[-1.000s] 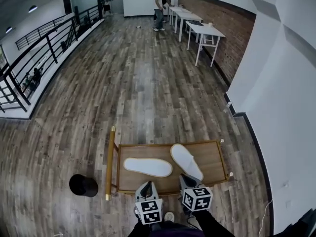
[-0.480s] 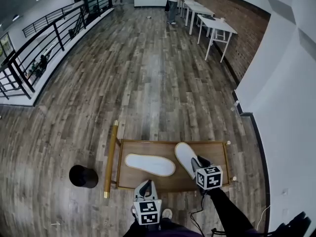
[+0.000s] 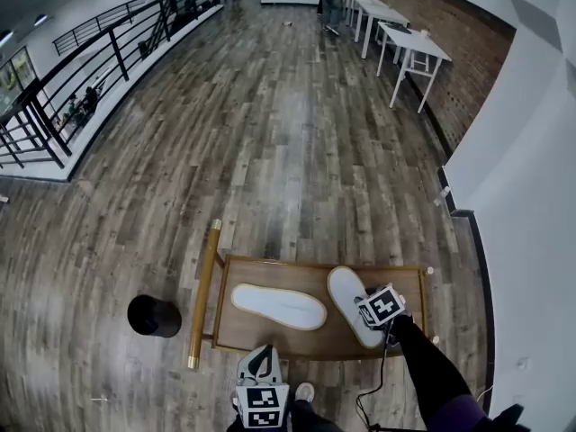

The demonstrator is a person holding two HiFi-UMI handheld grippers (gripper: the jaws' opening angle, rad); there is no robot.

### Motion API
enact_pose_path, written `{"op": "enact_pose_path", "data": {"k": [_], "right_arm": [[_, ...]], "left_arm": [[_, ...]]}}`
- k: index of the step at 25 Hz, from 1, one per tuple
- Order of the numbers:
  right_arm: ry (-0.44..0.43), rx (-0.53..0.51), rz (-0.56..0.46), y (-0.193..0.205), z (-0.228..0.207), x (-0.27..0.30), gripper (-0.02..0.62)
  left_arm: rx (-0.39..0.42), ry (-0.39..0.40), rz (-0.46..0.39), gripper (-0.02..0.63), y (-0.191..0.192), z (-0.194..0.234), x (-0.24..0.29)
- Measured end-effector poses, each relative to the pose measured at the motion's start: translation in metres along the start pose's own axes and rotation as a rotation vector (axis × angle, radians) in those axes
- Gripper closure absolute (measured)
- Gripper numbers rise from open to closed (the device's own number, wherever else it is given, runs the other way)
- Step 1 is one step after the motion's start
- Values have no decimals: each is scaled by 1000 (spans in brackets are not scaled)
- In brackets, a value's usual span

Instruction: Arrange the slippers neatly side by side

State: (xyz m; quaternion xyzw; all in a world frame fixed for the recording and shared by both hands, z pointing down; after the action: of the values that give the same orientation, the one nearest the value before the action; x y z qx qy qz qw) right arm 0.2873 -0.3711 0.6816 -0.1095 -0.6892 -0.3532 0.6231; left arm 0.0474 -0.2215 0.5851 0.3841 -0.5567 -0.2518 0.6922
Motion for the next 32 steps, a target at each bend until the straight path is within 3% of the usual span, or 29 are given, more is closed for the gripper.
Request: {"op": "enact_pose_path", "data": {"k": [3, 5, 7, 11, 16, 18, 32], "right_arm": [[12, 18, 43, 9, -6, 13, 477], [-3, 89, 40, 13, -9, 17, 479], [-44, 242, 7, 13, -14, 15, 534], [-98, 585, -83, 11, -23, 2, 560], [-90, 797, -136, 18, -31, -14, 565], [-114, 817, -140, 22, -28, -13, 565], [-122, 643, -46, 32, -21, -1, 565]], "left_arm": [[-8, -5, 7, 604, 7, 2, -4], [-19, -10, 7, 604, 11, 2, -6], [-20, -15, 14, 604, 13, 3, -6], [-28, -14, 12, 604, 12, 2, -4], [-37, -2, -13, 604, 2, -3, -1], [-37, 3, -16, 604, 2, -5, -1], [-36, -4, 4, 604, 8, -2, -2]]}}
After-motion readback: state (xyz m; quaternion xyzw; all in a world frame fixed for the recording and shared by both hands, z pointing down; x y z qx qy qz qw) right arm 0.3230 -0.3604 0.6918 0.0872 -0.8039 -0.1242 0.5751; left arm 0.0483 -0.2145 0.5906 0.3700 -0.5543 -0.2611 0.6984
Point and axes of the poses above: the fingertips, and each gripper's own axes: x forward along the fingers, z to its left, y out of its underside, the point moved 1 cm from there along -x, backward along the fingers
